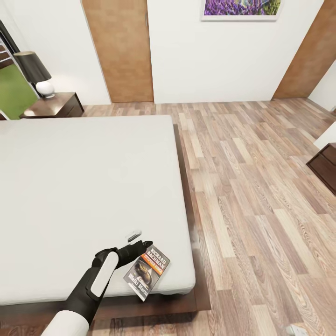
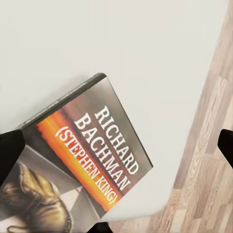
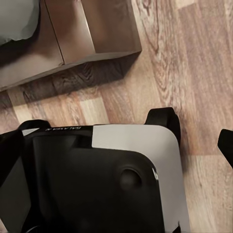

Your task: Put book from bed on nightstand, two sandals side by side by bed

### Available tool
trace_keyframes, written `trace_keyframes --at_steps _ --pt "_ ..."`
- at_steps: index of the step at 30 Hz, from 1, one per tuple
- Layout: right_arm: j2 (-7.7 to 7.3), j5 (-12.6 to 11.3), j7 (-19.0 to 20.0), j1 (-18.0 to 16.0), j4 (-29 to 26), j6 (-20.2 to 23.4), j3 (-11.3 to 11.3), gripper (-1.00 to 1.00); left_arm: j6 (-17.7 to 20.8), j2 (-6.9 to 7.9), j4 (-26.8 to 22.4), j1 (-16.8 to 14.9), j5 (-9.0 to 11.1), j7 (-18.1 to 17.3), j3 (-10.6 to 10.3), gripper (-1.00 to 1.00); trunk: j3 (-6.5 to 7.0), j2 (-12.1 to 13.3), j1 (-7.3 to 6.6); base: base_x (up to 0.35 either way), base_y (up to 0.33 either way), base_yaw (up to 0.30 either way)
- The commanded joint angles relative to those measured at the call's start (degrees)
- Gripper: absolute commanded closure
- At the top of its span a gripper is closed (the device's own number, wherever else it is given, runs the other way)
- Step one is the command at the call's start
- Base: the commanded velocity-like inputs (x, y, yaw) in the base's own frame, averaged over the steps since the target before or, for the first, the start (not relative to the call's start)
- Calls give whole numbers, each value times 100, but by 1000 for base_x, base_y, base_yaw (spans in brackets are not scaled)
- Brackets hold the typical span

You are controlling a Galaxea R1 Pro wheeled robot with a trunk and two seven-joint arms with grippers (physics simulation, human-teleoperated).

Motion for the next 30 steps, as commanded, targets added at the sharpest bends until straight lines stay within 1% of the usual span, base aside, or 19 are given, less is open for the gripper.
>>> trace_keyframes --at_steps 1,20,23,25,26,28,30 --pt "-1 -9 22 -2 2 16 -13 -100 20 1 -8 -2 62 56 -5 -100 15 39 -22 0 0 0" --pt "-1 -9 22 -2 2 16 -13 -100 26 1 -10 -2 66 48 -9 -100 356 801 -440 0 0 0" --pt "-2 -9 22 -2 2 16 -13 -100 34 4 -22 -2 71 -22 -4 -100 410 921 -506 0 0 0" --pt "-2 -9 22 -2 2 16 -13 -100 47 12 -53 -2 72 -172 -5 -100 446 1002 -550 0 0 0" --pt "-2 -9 22 -2 2 16 -13 -100 59 27 -81 0 72 -308 -5 -100 464 1042 -572 0 0 0" --pt "0 -9 22 -2 2 16 -13 -100 77 106 -114 10 68 -526 -9 -100 499 1122 -615 0 0 0" --pt "-1 -9 22 -2 2 16 -13 -100 126 330 -150 50 68 -913 -19 -100 535 1202 -659 0 0 0"
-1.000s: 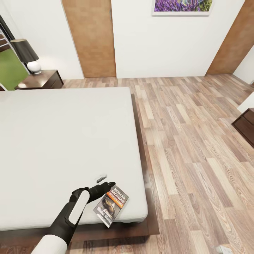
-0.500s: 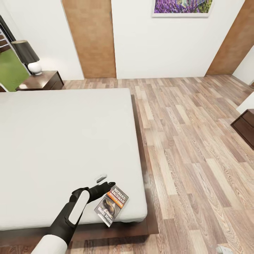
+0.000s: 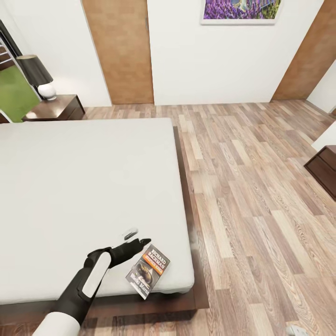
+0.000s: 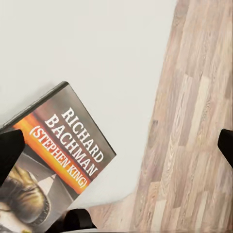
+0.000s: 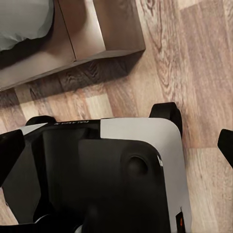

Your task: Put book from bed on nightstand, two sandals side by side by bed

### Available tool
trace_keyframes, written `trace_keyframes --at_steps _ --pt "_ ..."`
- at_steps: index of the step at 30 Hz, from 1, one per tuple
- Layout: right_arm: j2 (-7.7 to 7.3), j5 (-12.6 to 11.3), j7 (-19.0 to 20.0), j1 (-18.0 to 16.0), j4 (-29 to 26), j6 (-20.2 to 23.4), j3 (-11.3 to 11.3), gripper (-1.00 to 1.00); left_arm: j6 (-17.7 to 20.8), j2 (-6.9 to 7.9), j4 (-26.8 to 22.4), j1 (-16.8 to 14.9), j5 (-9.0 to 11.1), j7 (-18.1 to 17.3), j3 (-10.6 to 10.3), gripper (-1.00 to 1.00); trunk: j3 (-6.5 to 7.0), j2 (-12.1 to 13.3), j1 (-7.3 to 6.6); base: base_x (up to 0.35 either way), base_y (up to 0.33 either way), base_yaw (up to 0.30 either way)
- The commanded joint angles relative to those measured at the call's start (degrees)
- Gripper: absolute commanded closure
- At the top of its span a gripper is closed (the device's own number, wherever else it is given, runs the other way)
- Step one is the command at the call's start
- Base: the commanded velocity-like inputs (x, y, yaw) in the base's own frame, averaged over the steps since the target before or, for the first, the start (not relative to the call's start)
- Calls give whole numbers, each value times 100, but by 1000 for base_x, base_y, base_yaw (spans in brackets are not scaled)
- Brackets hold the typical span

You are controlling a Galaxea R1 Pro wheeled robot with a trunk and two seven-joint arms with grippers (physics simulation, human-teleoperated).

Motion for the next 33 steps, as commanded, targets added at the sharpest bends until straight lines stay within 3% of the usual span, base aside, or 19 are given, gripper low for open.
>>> trace_keyframes --at_steps 1,4,6,9,10,11,15,16,25,33 --pt "-1 -9 24 -2 3 16 -13 -100 152 221 -46 22 -4 -328 -9 -100 15 39 -22 0 0 0" --pt "-2 -9 23 -2 3 16 -13 -100 422 683 -89 153 -4 -1005 -24 -100 68 159 -88 0 0 0" --pt "-2 -9 26 -2 3 16 -13 -100 519 1129 -92 502 -29 -1846 -30 -100 104 239 -132 0 0 0" --pt "1 -9 23 -2 3 13 -13 -100 548 1397 -74 817 -55 -2308 -31 -100 158 359 -198 0 0 0" --pt "4 -9 22 -2 3 8 -13 -100 528 1479 -25 1102 -71 -2443 -32 -100 176 400 -220 0 0 0" --pt "3 -9 22 -2 3 11 -13 -100 503 1487 -15 1190 -96 -2456 -32 -100 194 440 -242 0 0 0" --pt "-1 -9 22 -2 3 9 -18 -100 -93 1499 619 1458 -782 -2545 -32 -100 266 600 -330 0 0 0" --pt "0 -9 22 -2 3 9 -18 -100 -242 1500 764 1474 -845 -2609 -32 -100 284 640 -352 0 0 0" --pt "-1 -9 22 -2 3 8 -19 -100 -1456 1517 2024 1502 -1008 -3381 -32 -100 446 1001 -549 0 0 0" --pt "-1 -17 51 -2 3 7 -14 -100 -2421 1466 2737 1503 -1494 -3600 -32 -100 589 1322 -725 0 0 0"
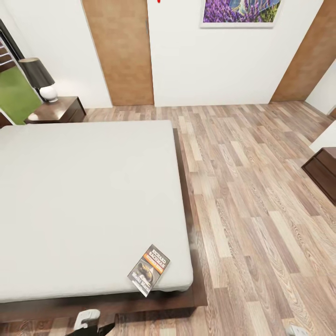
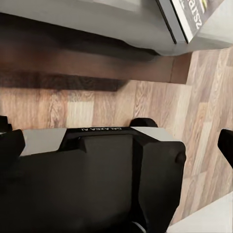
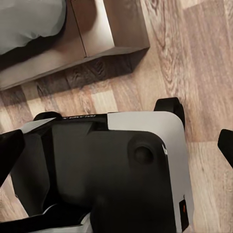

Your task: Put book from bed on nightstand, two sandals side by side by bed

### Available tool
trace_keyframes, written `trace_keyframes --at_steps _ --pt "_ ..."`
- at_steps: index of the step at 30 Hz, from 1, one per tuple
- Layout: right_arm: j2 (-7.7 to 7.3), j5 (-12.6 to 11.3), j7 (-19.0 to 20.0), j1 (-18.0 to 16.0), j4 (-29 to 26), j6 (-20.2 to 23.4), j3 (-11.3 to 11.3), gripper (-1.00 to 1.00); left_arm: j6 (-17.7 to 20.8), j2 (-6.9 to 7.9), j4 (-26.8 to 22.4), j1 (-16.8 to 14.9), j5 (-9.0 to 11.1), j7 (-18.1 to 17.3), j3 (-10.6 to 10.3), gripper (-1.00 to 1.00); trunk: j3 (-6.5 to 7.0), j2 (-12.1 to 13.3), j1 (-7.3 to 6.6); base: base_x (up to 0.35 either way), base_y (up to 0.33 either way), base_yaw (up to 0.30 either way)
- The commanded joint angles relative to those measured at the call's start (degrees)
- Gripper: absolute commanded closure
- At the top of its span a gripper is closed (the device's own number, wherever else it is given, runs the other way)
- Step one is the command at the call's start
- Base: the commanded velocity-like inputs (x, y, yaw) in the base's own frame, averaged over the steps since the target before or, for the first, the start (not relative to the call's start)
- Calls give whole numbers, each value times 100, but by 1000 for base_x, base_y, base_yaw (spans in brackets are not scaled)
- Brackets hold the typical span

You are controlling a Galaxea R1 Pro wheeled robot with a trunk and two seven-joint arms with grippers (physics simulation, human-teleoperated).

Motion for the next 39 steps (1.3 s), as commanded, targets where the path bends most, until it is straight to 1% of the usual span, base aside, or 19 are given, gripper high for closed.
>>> trace_keyframes --at_steps 1,3,4,6,7,9,11,12,13,15,16,18,19,20,22,26,32,35,39 --pt "-1 -17 35 -3 3 15 -13 -100 -129 -30 115 -2 26 40 -18 -100 14 37 -22 0 0 0" --pt "-2 -26 55 -3 3 15 -13 -100 -408 -94 262 -2 3 172 0 -100 14 37 -22 0 0 0" --pt "1 -30 75 -3 -9 17 -9 -100 -554 -131 325 -2 -3 329 11 -100 14 37 -22 0 0 0" --pt "14 -34 350 2 -84 28 -5 -100 -755 -262 408 -2 14 984 25 -100 14 37 -22 0 0 0" --pt "21 -35 485 2 -95 33 -1 -100 -783 -304 419 -2 22 1173 26 -100 14 37 -22 0 0 0" --pt "36 -37 650 1 -107 53 5 -100 -811 -342 428 -2 29 1349 28 -100 14 37 -22 0 0 0" --pt "143 -41 761 -1 -115 87 9 -100 -828 -365 434 -2 35 1458 33 -100 14 37 -22 0 0 0" --pt "338 -43 793 -2 -118 101 4 -100 -834 -370 434 -2 40 1493 39 -100 14 37 -22 0 0 0" --pt "577 -39 808 -1 -119 109 0 -100 -837 -371 433 -2 42 1510 46 -100 14 37 -22 0 0 0" --pt "911 -37 820 -2 -120 106 -3 -100 -839 -372 432 -2 44 1518 74 -100 14 37 -22 0 0 0" --pt "1320 -36 825 -2 -120 96 -6 -100 -837 -372 433 -2 44 1522 219 -100 14 37 -22 0 0 0" --pt "1730 -36 828 -2 -120 88 -9 -100 -839 -372 434 -2 44 1522 470 -100 14 37 -22 0 0 0" --pt "1895 -39 831 -2 -123 78 -10 -100 -839 -373 435 -2 45 1520 597 -100 14 37 -22 0 0 0" --pt "1973 -40 833 -2 -125 72 -10 -100 -839 -373 434 -2 45 1519 657 -100 14 37 -22 0 0 0" --pt "2232 -43 841 0 -132 59 -11 -100 -842 -373 432 -2 45 1513 852 -100 14 37 -22 0 0 0" --pt "2506 -44 839 -2 -325 67 -12 -100 -846 -373 435 -2 40 1509 986 -100 14 37 -22 0 0 0" --pt "2935 -52 819 -3 -660 47 -7 -100 -849 -373 437 -2 37 1507 1020 -100 14 37 -22 0 0 0" --pt "3008 -58 807 -3 -866 39 -5 -100 -849 -373 433 -2 36 1507 1017 -100 14 37 -22 0 0 0" --pt "3080 -68 796 -3 -1446 70 -4 -100 -849 -377 434 -2 36 1507 1014 -100 14 37 -22 0 0 0"
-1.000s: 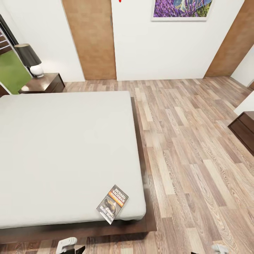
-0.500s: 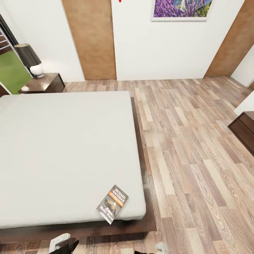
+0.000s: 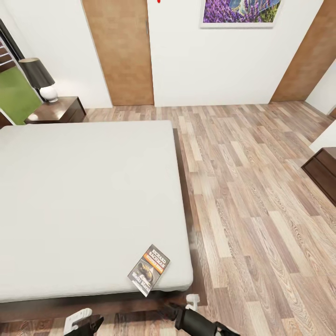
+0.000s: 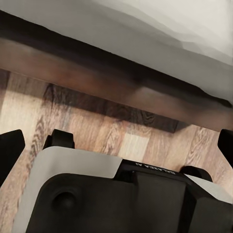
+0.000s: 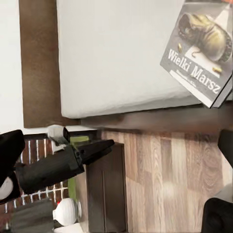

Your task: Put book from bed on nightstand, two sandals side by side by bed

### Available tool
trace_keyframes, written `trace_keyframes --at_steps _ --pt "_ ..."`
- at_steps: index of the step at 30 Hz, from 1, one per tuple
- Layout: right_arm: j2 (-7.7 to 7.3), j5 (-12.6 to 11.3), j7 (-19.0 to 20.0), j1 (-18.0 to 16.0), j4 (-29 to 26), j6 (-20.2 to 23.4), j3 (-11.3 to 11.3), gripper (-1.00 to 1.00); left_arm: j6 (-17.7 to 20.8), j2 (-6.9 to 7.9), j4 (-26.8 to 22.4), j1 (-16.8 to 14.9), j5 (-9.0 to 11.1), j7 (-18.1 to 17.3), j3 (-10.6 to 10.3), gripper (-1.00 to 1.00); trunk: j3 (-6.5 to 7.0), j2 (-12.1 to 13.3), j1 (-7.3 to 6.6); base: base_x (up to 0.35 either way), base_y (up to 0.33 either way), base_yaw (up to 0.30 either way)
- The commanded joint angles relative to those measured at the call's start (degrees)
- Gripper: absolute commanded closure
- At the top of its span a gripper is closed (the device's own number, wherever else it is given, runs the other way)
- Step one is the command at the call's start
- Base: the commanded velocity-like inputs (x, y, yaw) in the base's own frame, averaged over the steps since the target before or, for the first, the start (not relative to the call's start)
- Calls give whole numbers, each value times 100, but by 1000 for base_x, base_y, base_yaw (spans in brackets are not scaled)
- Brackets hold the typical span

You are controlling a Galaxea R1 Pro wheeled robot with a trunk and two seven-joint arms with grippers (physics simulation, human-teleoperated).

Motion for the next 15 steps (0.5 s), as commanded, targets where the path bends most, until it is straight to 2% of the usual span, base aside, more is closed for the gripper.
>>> trace_keyframes --at_steps 1,3,8,15 --pt "13 -17 20 -2 -114 30 -11 -100 39 -3 1 -2 50 -33 17 -100 -5 -4 1 0 0 0" --pt "24 -66 20 -2 -235 40 -11 -100 39 -4 3 -2 51 -33 17 -100 -5 -4 1 0 0 0" --pt "12 -412 20 -2 -313 39 -11 -100 39 -11 4 -2 55 -30 11 -100 -5 -4 1 0 0 0" --pt "-11 -517 -1 -2 -341 -13 -19 -100 39 -14 5 -2 50 -25 8 -100 -5 -4 1 0 0 0"
